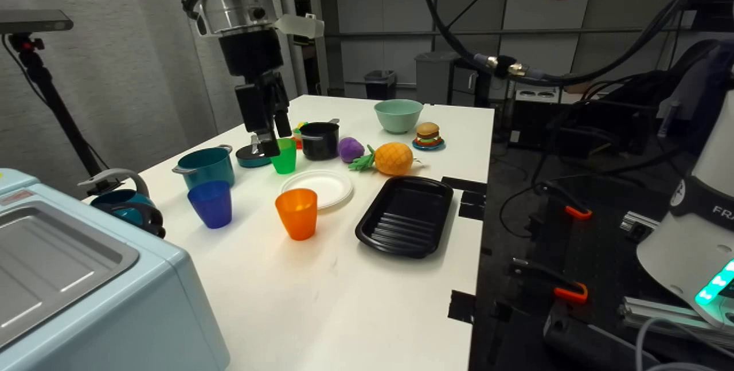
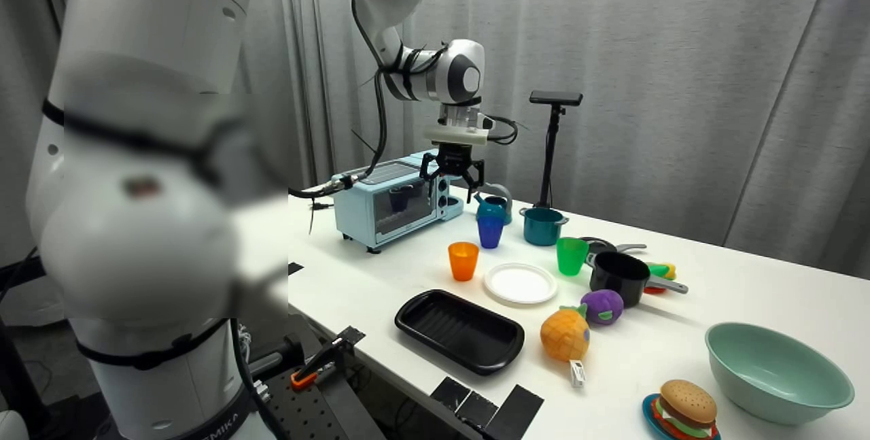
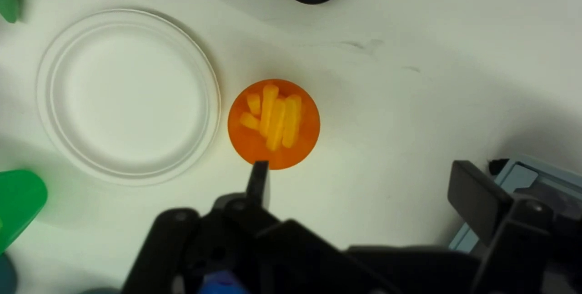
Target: Pour the fries out of the orange cup and onto the white plate
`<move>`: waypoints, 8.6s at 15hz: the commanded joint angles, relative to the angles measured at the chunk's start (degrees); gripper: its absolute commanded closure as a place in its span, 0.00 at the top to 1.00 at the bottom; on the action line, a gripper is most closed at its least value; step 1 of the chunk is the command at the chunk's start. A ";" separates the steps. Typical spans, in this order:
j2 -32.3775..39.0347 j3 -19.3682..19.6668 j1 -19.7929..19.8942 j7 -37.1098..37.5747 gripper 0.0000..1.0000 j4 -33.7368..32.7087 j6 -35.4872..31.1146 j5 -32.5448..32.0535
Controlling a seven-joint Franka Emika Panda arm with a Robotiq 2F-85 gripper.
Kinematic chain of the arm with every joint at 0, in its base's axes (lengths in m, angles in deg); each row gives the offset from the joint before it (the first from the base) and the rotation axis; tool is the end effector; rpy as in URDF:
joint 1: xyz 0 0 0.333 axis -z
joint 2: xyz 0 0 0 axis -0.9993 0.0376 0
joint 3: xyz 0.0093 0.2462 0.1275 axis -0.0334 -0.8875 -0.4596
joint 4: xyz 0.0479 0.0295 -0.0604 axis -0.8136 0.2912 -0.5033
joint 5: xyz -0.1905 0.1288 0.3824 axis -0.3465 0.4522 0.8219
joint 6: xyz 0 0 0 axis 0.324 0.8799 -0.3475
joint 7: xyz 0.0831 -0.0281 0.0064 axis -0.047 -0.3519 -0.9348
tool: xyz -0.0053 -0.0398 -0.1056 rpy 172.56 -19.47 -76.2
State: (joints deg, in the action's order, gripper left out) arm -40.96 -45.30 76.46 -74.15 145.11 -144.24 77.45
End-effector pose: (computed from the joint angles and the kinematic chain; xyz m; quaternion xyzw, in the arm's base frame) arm 0.6071 0.2418 0.2440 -0.9400 -0.3359 0.0581 0.0106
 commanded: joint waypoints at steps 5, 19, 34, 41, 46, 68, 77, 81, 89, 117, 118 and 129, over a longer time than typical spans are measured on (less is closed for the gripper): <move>2.31 0.03 -0.30 2.27 1.00 4.43 -9.43 -1.17; 12.06 -0.20 -0.56 2.24 1.00 1.00 -12.49 -0.78; 14.01 -0.08 0.31 2.00 0.18 0.36 -12.69 -0.34; 12.42 -0.10 1.38 1.81 0.01 1.92 -13.40 0.29; 8.50 -1.40 4.30 0.32 0.01 5.54 -14.11 4.32; 2.88 -0.02 15.64 -9.75 0.01 5.39 -23.43 18.03; 9.35 1.41 9.93 -1.64 0.01 -0.35 -30.17 12.00; 7.99 1.66 7.18 2.65 0.01 4.69 -35.99 8.50; 5.66 8.38 0.49 13.24 0.01 12.30 -44.72 -1.77; 9.21 42.31 -31.54 63.90 0.01 8.84 -32.02 -52.30; 8.99 40.84 -30.33 64.75 0.01 8.53 -31.01 -53.57; 7.68 16.65 -7.12 61.30 0.01 5.27 -34.28 -48.96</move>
State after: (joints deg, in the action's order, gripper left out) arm -32.00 -22.46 62.31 -9.59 150.03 -174.55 24.61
